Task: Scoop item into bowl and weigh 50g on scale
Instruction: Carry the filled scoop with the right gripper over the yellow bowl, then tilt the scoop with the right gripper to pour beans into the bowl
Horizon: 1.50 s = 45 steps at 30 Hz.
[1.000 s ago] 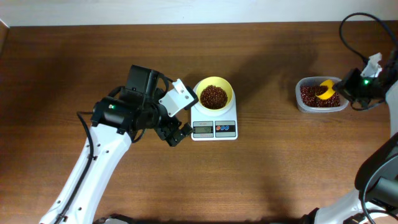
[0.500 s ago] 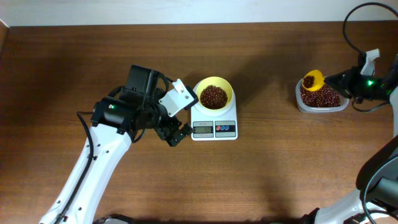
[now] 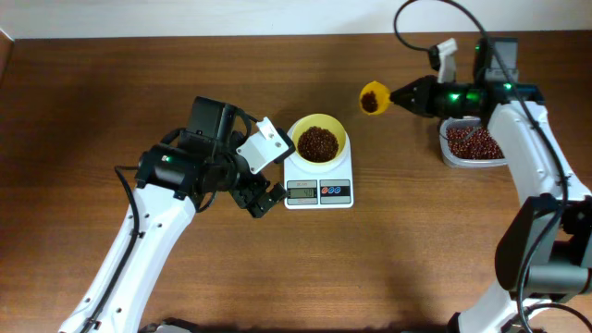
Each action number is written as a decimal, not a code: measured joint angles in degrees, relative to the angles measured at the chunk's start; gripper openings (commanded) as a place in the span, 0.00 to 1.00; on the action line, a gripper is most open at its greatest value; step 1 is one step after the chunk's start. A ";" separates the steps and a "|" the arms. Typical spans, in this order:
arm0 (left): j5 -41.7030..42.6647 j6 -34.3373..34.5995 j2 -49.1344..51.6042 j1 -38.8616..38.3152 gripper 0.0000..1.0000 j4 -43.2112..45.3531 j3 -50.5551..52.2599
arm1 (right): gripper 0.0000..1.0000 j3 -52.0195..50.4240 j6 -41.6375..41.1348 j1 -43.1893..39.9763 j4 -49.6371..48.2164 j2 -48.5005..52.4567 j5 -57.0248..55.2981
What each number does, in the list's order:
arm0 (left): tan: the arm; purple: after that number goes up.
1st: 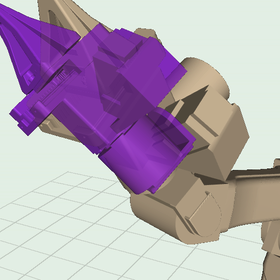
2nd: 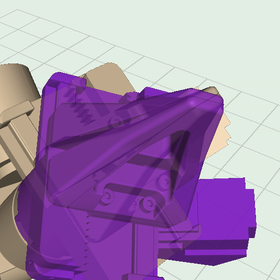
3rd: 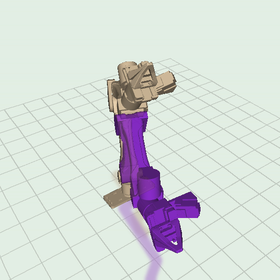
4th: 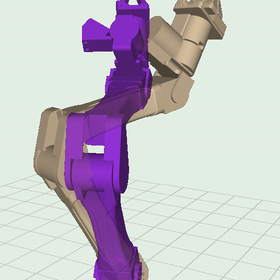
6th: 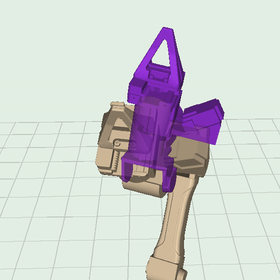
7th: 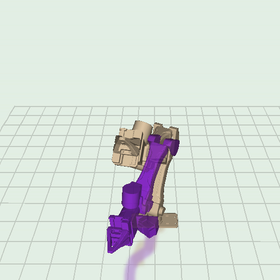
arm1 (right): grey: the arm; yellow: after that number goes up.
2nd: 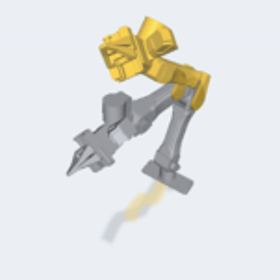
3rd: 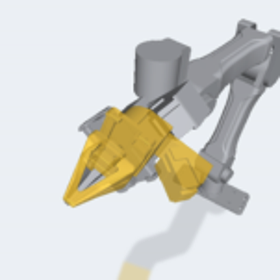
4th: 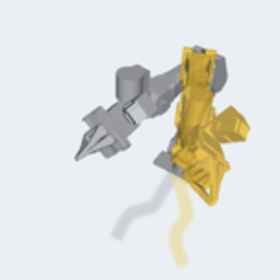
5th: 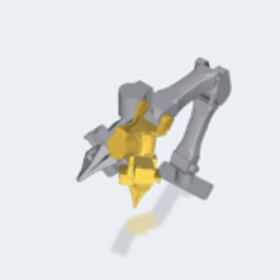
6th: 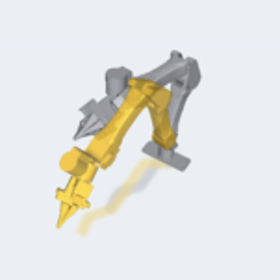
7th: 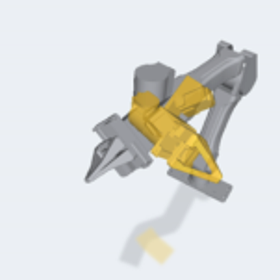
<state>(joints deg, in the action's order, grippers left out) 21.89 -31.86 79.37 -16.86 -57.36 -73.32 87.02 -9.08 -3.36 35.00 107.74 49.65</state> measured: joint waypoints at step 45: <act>0.00 0.00 0.00 0.00 0.99 0.00 0.00 | 0.04 0.00 55.54 18.47 -0.63 0.00 -14.34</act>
<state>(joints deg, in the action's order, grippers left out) 21.89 -31.86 79.37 -16.86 -57.36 -73.32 87.02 46.46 15.11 34.37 107.74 35.31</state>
